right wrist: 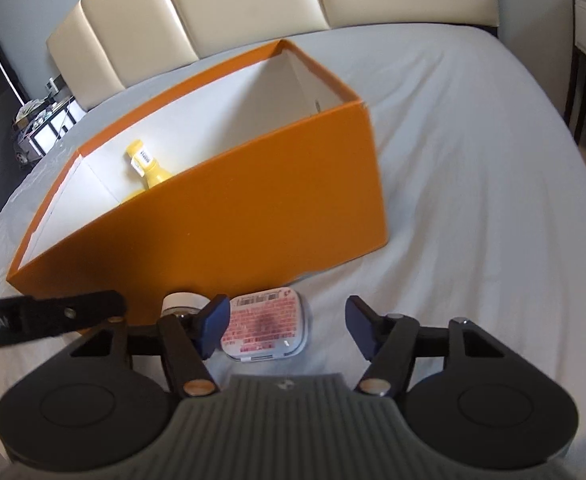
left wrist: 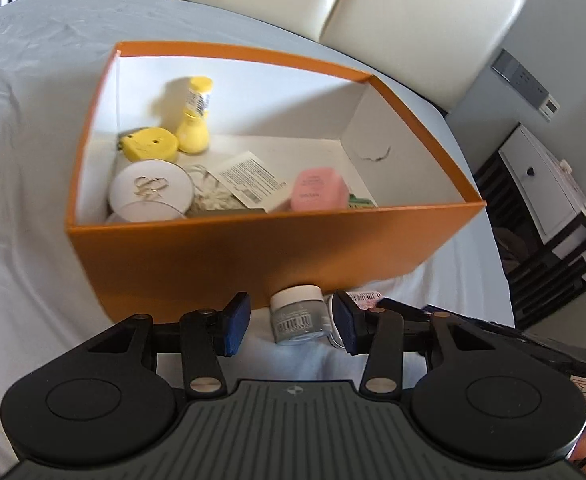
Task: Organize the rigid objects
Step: 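Grasp grey jar with left tool while right tool grasps pink-labelled tin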
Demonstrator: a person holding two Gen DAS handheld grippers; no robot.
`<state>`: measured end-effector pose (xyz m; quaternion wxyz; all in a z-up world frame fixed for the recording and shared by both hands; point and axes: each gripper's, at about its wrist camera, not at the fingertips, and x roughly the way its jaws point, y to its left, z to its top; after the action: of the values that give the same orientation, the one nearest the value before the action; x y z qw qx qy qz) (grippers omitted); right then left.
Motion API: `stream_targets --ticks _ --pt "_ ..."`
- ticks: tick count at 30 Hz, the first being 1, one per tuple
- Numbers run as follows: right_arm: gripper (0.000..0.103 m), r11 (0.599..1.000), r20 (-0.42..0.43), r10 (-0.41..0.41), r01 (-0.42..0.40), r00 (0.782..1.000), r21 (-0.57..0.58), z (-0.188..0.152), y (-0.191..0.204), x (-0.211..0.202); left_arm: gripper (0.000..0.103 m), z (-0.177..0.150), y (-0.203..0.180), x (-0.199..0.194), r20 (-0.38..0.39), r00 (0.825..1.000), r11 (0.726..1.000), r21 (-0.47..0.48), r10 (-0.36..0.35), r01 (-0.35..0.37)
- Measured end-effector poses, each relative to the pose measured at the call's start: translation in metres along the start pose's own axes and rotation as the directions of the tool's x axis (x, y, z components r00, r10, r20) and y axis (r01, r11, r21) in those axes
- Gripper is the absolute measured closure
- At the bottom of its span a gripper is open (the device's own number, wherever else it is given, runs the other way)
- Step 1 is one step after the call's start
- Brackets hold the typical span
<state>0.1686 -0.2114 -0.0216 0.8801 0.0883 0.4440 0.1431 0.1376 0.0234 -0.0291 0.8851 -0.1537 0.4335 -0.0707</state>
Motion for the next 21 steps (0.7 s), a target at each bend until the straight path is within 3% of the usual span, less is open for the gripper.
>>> stream_targets --ticks 6,17,21 --pt "0.053 0.999 -0.081 0.013 -0.016 0.997 -0.028 -0.002 0.009 0.029 0.051 0.001 0.000 0.017 -0.020 0.999 1.000 0.008 0.029 -0.028" --pt "0.046 0.999 -0.109 0.024 -0.027 0.994 -0.032 -0.001 0.014 0.046 0.051 0.001 0.009 0.029 -0.068 0.998 0.998 -0.070 -0.001 -0.004" --pt "0.049 0.998 -0.106 0.005 -0.012 0.994 -0.064 -0.002 0.020 0.046 0.050 0.001 0.006 0.031 -0.071 0.997 0.998 -0.069 0.009 -0.014"
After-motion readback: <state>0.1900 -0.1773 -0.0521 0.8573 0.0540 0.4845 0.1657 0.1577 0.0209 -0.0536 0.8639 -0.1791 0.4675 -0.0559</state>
